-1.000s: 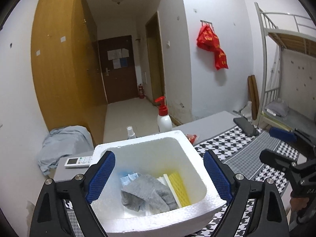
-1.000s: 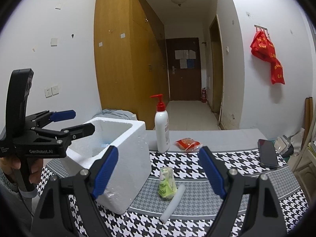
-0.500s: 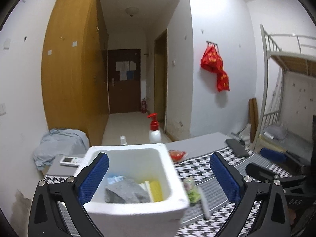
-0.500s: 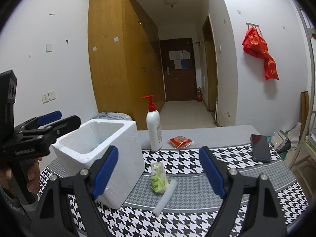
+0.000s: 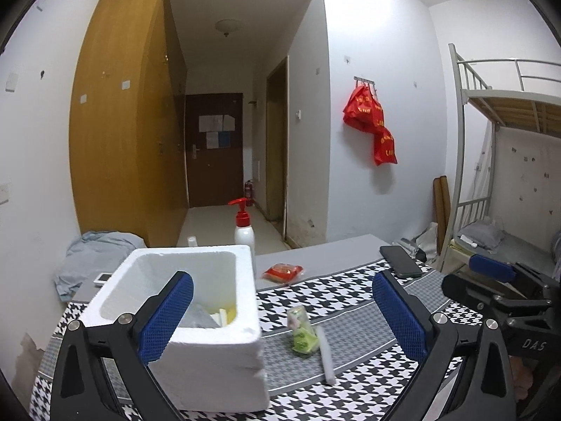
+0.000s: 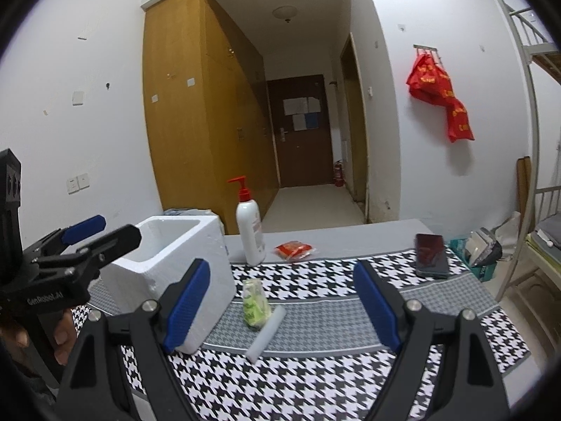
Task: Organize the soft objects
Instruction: 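Withdraw both grippers from the box toward the foam tube and green packet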
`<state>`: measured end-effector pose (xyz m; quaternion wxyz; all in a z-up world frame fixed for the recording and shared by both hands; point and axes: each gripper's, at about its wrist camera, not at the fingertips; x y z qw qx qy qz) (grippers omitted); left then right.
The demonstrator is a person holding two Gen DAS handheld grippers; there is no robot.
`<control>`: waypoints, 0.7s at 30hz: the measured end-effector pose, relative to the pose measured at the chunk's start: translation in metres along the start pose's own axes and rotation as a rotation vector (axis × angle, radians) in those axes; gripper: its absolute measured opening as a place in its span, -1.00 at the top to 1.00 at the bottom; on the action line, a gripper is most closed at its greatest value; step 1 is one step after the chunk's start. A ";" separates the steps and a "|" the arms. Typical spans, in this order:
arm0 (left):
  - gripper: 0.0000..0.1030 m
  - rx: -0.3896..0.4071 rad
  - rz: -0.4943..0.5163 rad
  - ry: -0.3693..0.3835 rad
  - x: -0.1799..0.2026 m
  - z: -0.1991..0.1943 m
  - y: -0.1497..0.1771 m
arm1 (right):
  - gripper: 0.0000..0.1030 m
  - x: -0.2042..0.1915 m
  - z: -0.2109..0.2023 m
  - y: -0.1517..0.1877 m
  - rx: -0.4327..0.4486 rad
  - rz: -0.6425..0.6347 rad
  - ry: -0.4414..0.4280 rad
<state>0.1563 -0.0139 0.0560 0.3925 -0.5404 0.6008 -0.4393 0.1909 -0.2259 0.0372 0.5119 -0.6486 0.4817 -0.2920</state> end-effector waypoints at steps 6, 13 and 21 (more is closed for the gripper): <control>-0.98 -0.001 0.005 0.026 0.014 -0.001 0.009 | -0.68 0.009 -0.013 0.008 0.008 0.004 0.034; -0.98 -0.032 0.009 0.060 0.027 0.006 0.022 | -0.68 0.020 -0.017 0.020 -0.017 0.015 0.071; -0.98 -0.073 0.003 0.091 0.036 0.017 0.039 | -0.68 0.033 -0.015 0.031 -0.058 0.022 0.108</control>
Point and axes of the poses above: each gripper's, at about its wrist camera, not at the fingertips, and z roughly the way its jaws point, x to its right, y to its underside, and after that the axes turned 2 degrees about -x, right-handed
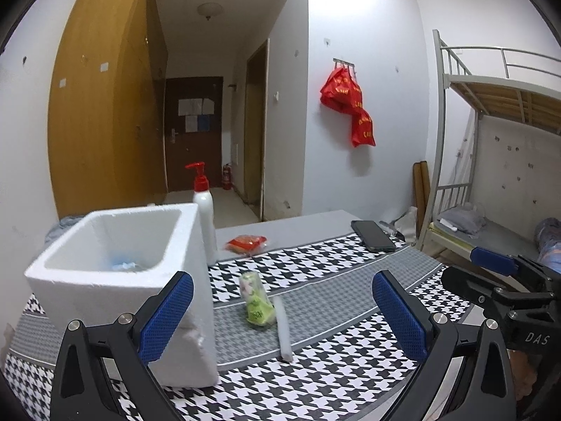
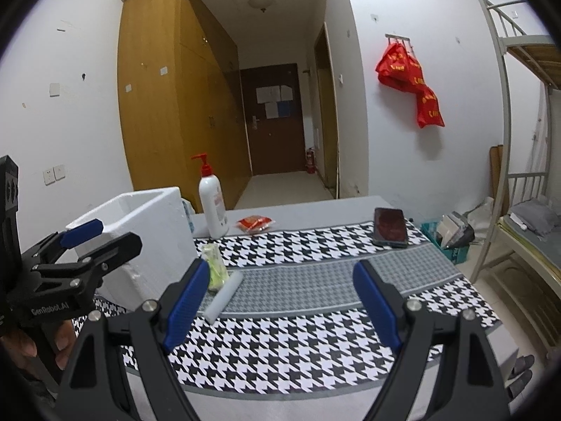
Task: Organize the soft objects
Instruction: 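Withdraw both grippers from the box toward the foam tube and green packet, then lower the left gripper onto the white foam tube and close it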
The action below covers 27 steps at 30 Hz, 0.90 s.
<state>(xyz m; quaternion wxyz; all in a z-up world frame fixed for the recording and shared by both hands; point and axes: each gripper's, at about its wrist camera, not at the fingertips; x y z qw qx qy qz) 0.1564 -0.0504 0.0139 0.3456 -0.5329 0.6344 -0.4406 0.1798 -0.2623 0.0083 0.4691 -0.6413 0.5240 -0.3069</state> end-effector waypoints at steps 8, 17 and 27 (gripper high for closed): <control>-0.98 -0.048 0.044 0.007 0.010 0.020 0.016 | -0.68 0.012 0.011 0.006 -0.041 0.005 0.014; -0.98 -0.128 0.041 0.001 0.012 0.049 0.029 | -0.68 0.024 0.031 0.014 -0.097 0.015 -0.008; -0.78 -0.193 0.055 -0.018 0.015 0.082 0.037 | -0.68 0.033 0.046 0.015 -0.127 0.025 -0.035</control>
Point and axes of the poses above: each gripper's, at about its wrist camera, not at the fingertips, and z roughly the way its jaws point, x to its right, y to its underside, and after that the axes turned 2 degrees about -x, right-handed
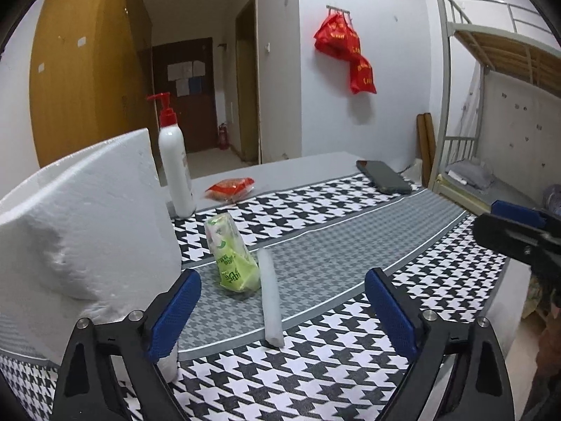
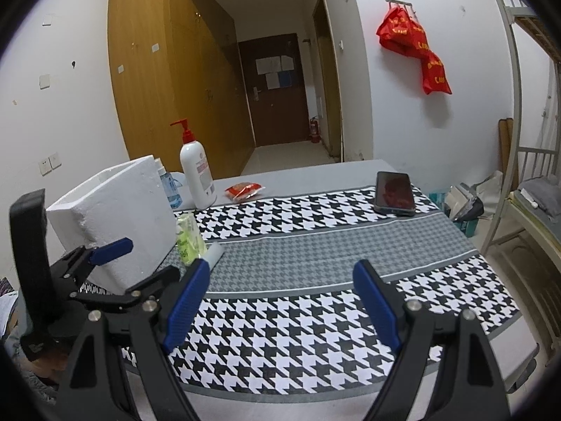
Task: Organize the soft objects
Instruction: 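Lower the left gripper onto the white foam tube and close it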
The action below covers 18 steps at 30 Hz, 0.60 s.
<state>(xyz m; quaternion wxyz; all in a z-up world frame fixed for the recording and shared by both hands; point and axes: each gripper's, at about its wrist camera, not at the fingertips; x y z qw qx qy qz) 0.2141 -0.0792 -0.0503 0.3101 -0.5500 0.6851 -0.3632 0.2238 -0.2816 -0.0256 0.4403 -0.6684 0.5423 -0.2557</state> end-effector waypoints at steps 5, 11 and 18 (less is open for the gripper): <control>-0.56 -0.070 -0.028 0.008 -0.007 0.017 0.003 | -0.68 0.002 0.006 0.001 -0.028 -0.008 -0.011; -0.31 -0.155 -0.055 0.014 -0.009 0.033 0.005 | -0.68 0.000 0.013 0.002 -0.053 -0.034 -0.029; -0.06 -0.232 -0.047 0.009 -0.006 0.047 0.007 | -0.68 0.001 0.023 0.001 -0.076 -0.039 -0.047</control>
Point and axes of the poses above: each gripper's, at about its wrist camera, not at the fingertips, and z roughly the way its jaws point, x to its right, y to its underside, and after that the axes turned 2 degrees about -x, right-handed
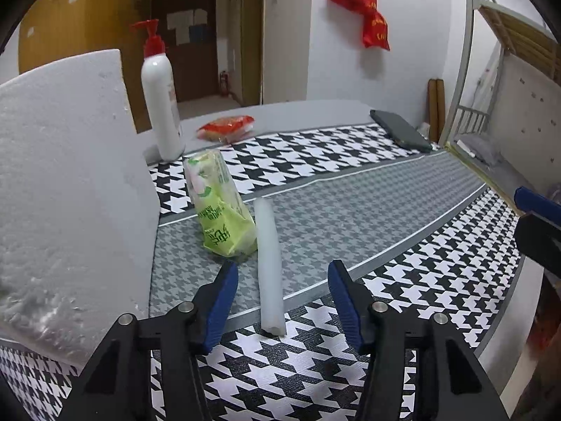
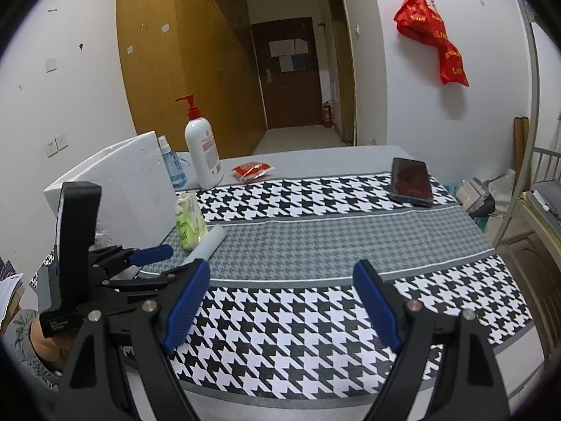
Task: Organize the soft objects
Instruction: 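Lower the left gripper onto the white foam tube and close it, then move the right gripper toward the green packet while the left gripper holds the tube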
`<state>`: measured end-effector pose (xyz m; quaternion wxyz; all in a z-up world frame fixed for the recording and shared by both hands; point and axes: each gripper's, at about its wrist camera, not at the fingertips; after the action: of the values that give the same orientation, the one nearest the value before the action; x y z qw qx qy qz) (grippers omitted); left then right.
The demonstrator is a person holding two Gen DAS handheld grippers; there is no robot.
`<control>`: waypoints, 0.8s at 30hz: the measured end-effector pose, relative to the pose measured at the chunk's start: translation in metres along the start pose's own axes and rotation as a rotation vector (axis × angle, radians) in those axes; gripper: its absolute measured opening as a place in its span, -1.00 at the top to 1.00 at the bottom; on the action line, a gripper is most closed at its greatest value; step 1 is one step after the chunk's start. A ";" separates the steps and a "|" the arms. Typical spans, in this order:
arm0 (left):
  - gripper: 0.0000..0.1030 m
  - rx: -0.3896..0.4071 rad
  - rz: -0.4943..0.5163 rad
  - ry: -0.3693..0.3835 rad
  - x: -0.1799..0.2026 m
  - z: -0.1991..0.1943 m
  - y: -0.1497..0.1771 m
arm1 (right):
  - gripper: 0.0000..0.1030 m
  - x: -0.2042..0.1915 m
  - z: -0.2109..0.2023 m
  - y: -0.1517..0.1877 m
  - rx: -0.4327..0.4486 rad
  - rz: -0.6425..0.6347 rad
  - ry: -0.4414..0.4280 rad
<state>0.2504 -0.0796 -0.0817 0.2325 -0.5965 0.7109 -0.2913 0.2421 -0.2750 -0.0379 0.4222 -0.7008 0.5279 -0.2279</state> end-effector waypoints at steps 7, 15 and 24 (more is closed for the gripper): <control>0.34 -0.081 -0.008 -0.033 -0.001 0.015 0.000 | -0.68 0.000 0.007 -0.002 -0.006 -0.004 -0.023; 0.66 -0.103 0.003 -0.033 0.001 0.019 0.000 | -0.68 0.000 0.015 -0.002 -0.018 -0.005 -0.043; 0.83 -0.092 -0.002 -0.008 -0.002 0.016 0.000 | -0.68 -0.001 0.017 -0.002 -0.025 -0.004 -0.048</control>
<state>0.2616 -0.0795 -0.0938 0.2074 -0.6084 0.7220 -0.2561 0.2559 -0.2684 -0.0456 0.4255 -0.7123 0.5189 -0.2056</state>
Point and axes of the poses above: each gripper's, at about its wrist camera, not at the fingertips, and z roughly the way its jaws point, x to its right, y to its underside, and after that the axes turned 2 degrees about -x, right-handed
